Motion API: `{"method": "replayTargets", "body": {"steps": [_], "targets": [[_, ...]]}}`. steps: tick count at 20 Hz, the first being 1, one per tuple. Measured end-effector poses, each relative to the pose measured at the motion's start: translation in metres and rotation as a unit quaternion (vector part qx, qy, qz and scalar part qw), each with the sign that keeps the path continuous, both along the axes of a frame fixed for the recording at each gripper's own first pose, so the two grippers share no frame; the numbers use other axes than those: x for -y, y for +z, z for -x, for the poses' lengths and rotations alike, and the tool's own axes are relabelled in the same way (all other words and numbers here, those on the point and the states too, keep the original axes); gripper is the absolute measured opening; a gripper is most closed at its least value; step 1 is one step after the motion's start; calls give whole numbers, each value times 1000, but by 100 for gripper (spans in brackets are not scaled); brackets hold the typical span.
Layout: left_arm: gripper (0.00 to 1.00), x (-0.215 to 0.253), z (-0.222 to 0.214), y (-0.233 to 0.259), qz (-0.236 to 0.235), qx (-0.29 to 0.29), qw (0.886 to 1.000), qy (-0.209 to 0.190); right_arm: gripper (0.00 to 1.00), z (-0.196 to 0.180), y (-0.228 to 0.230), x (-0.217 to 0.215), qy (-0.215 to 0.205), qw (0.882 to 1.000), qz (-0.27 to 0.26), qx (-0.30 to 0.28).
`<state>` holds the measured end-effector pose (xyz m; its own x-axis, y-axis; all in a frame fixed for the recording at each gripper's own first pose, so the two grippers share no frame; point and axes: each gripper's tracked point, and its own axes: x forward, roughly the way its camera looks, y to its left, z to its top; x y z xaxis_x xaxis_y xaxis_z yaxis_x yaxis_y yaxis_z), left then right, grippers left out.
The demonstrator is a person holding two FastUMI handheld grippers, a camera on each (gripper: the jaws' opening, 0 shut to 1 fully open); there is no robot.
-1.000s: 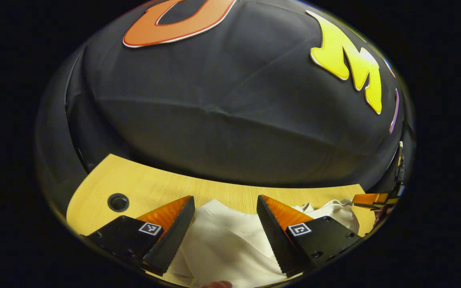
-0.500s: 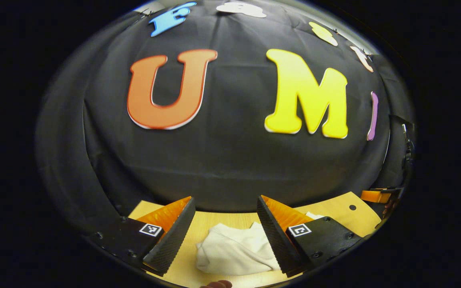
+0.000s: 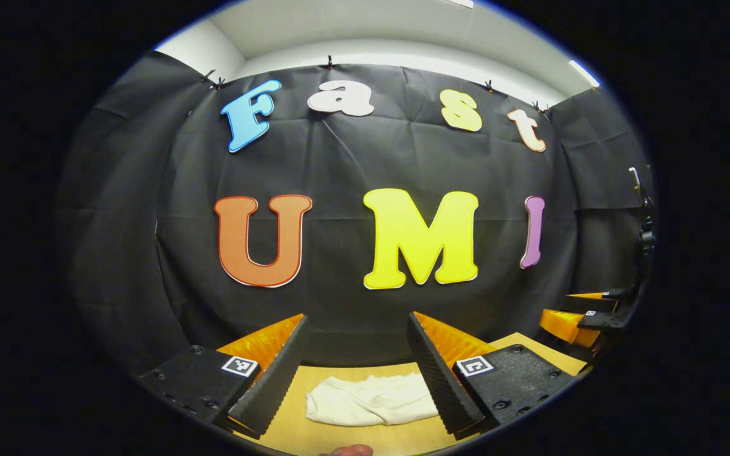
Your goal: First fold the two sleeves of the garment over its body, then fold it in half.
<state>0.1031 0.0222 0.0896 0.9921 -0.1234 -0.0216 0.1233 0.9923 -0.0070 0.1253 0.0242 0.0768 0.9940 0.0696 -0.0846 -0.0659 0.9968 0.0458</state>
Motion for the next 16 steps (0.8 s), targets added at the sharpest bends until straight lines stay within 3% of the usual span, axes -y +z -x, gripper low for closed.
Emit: {"method": "replayTargets", "body": {"steps": [7,16], "targets": [[98,9,72,-6,-36,29,999,22,83,85,-22,-11,12,1000,4,6],[98,26,96,-27,-27,8,999,27,82,102,-30,-13,20,1000,-9,6]]}}
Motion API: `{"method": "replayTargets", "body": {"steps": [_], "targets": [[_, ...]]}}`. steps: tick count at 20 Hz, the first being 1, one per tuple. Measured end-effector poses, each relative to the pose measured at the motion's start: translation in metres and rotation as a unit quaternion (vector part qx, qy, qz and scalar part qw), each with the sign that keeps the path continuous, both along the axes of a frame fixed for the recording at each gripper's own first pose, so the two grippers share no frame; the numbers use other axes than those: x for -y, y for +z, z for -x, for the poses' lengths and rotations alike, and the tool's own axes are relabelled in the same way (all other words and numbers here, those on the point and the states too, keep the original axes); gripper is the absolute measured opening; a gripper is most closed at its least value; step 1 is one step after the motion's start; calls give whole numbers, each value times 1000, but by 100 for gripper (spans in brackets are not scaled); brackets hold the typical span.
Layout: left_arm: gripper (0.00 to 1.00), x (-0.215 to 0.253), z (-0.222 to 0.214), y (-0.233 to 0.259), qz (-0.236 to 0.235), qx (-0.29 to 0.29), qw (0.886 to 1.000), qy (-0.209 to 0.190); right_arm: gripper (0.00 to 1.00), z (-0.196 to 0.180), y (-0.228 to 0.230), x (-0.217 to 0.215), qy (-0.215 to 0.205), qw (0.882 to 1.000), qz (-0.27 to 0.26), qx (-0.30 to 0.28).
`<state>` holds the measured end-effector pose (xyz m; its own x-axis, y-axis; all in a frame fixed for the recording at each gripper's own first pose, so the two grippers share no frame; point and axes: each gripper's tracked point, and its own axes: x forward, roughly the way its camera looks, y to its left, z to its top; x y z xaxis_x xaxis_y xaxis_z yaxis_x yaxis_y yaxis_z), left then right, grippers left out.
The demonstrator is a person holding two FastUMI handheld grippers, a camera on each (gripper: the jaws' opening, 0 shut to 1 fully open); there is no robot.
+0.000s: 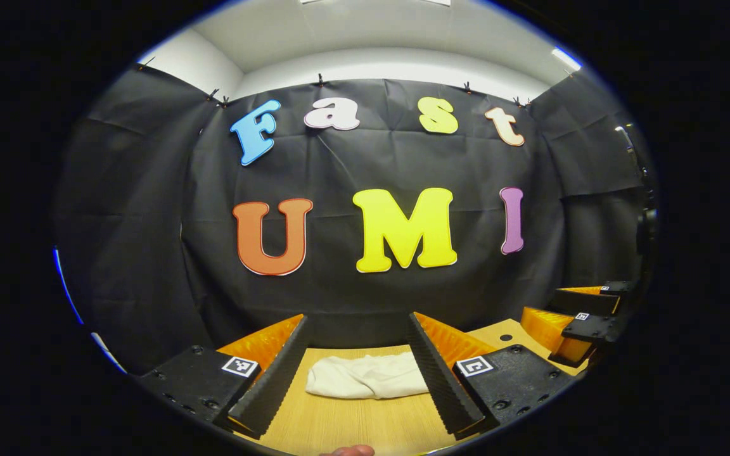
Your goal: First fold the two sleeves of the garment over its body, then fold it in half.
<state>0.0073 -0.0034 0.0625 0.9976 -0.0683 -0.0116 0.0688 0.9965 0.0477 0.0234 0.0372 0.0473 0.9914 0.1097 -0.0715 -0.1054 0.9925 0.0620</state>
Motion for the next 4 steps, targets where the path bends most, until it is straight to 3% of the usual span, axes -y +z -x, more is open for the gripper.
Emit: {"method": "replayTargets", "body": {"steps": [4], "targets": [[98,-3,6,-2,4,-3,1000,9,83,-1,4,-3,5,1000,-3,0]]}}
